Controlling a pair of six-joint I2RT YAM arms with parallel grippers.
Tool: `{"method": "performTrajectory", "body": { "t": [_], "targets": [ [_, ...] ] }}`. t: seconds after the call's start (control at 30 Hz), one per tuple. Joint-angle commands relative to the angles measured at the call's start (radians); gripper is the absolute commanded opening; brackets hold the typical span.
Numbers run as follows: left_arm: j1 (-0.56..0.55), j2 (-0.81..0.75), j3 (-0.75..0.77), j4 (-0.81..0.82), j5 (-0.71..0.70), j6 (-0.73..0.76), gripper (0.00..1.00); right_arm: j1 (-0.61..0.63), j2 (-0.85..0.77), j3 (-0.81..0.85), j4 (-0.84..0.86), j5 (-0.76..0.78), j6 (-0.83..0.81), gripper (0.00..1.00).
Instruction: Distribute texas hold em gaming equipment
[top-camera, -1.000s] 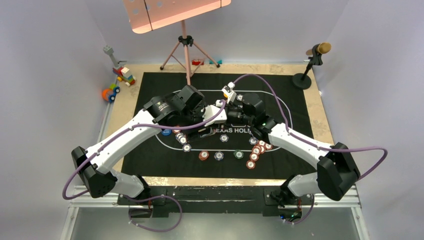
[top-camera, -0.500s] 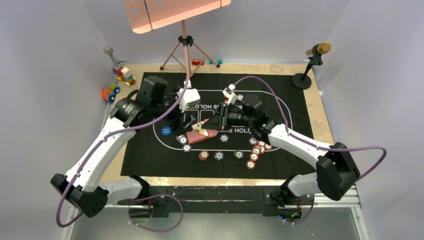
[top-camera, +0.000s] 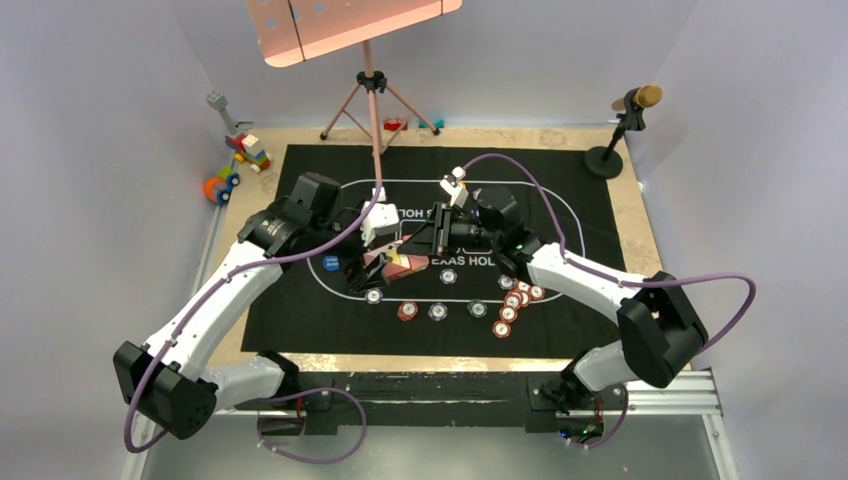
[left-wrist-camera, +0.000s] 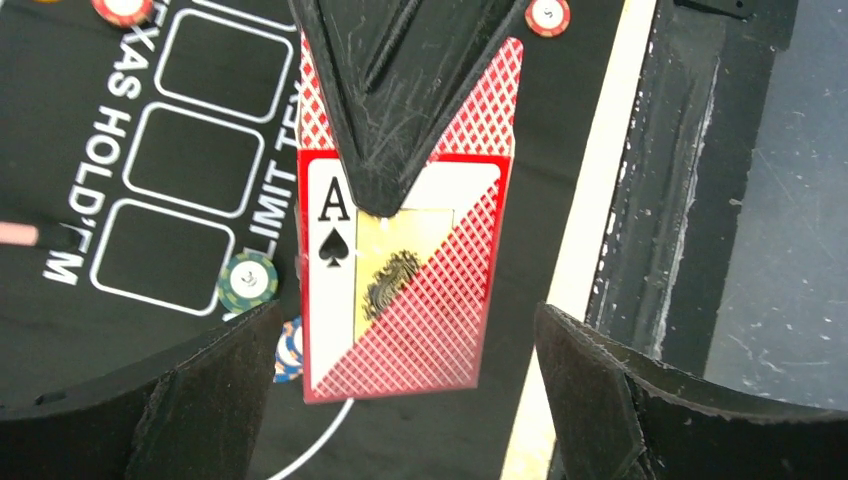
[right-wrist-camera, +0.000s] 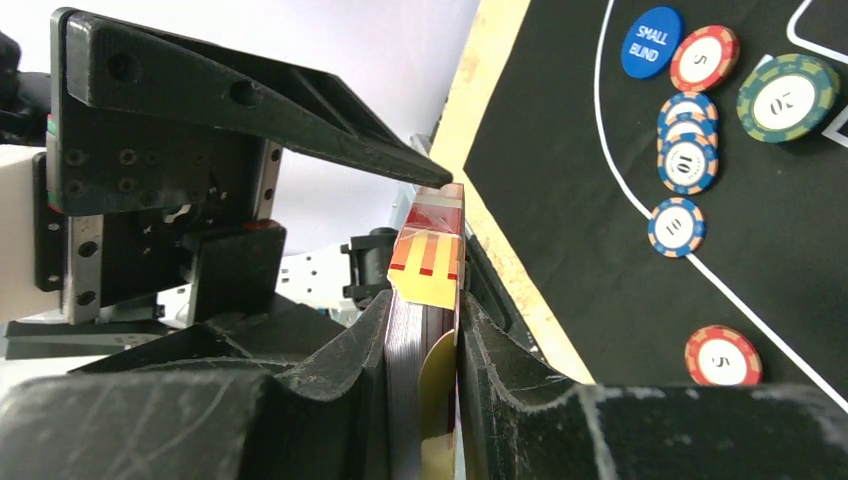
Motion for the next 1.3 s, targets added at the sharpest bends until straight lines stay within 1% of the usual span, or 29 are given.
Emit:
{"method": "performTrajectory", "body": {
  "t": [0.0, 0.03, 0.13, 0.2, 0.33, 0.43, 0.57, 0.63, 0.77, 0.9, 1.07, 1.2, 1.27],
  "targets": [
    [0.012, 0.003, 0.021, 0.09, 0.027, 0.043, 1.0, -0.005, -0.006, 0.077, 0.103, -0.032, 0.065, 0.19],
    [0.014, -0.005, 0.029, 0.092, 0.002, 0.04, 1.0, -0.005, -0.003, 0.083, 0.1, -0.033, 0.071, 0.19],
    [0.017, 0.0, 0.124, -0.064, -0.015, 0.123, 1.0, -0.005, -0.002, 0.108, 0.08, -0.032, 0.076, 0.19],
    [0.017, -0.02, 0.151, -0.106, 0.0, 0.15, 1.0, -0.005, -0.002, 0.118, 0.088, -0.029, 0.089, 0.19],
    [0.017, -0.08, 0.058, -0.053, 0.073, 0.166, 1.0, -0.004, 0.008, 0.117, 0.151, -0.04, 0.143, 0.19],
    [0.017, -0.098, 0.0, 0.002, 0.112, 0.148, 1.0, -0.004, 0.003, 0.117, 0.156, -0.048, 0.151, 0.19],
    [0.017, -0.081, 0.01, -0.044, 0.136, 0.2, 0.96, -0.004, -0.018, 0.116, 0.13, -0.054, 0.138, 0.19],
    [0.016, -0.078, 0.018, -0.053, 0.145, 0.229, 0.95, -0.005, -0.02, 0.11, 0.139, -0.055, 0.149, 0.19],
    [0.016, -0.072, 0.038, -0.055, 0.142, 0.219, 0.93, -0.005, -0.022, 0.094, 0.198, -0.059, 0.193, 0.19],
    [0.015, -0.062, 0.046, -0.032, 0.117, 0.193, 0.91, -0.005, -0.022, 0.096, 0.205, -0.055, 0.213, 0.19],
    [0.012, -0.058, 0.047, 0.018, 0.062, 0.156, 0.84, -0.005, -0.01, 0.103, 0.209, -0.042, 0.233, 0.19],
    [0.011, -0.043, 0.069, 0.006, 0.05, 0.16, 0.75, -0.005, -0.002, 0.095, 0.223, -0.029, 0.252, 0.19],
    [0.011, -0.039, 0.076, -0.007, 0.059, 0.16, 0.74, -0.003, -0.001, 0.096, 0.215, -0.017, 0.255, 0.19]
  ]
}}
